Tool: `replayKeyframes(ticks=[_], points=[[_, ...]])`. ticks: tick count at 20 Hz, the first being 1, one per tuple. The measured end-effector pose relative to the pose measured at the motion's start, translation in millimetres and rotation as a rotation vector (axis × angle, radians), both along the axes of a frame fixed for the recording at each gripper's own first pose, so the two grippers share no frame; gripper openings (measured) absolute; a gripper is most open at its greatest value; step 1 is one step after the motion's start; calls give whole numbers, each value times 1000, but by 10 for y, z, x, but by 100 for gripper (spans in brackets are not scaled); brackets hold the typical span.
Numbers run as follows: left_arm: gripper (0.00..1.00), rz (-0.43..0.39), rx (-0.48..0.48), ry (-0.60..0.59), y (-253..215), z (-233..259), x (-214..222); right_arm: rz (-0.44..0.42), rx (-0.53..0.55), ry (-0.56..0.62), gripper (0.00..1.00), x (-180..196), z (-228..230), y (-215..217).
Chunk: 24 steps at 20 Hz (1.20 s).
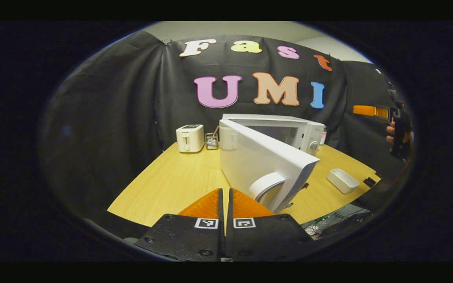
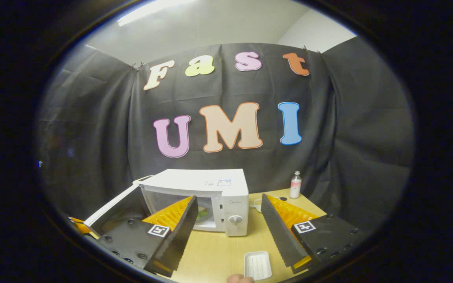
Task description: Open the microwave oven with the left hand, put the food in, and close the microwave oven.
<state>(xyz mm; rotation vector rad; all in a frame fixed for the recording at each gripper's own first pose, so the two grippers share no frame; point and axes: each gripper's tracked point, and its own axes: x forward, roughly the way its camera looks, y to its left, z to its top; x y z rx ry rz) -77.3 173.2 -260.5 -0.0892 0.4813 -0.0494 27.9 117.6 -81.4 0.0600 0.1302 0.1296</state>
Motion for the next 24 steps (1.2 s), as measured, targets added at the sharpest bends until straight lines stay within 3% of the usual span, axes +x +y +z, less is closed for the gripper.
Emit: replayKeyframes(ticks=[7,23,24], points=[[0,-66,30,-9,-296,-26,173,0,-60,-32,89,-178,208,-208],[0,-273,7,-72,-1716,85,1046,-26,-96,-10,89,-151,268,-844],[0,-278,4,-75,-1777,79,1106,-27,-94,-11,98,-125,266,-880]])
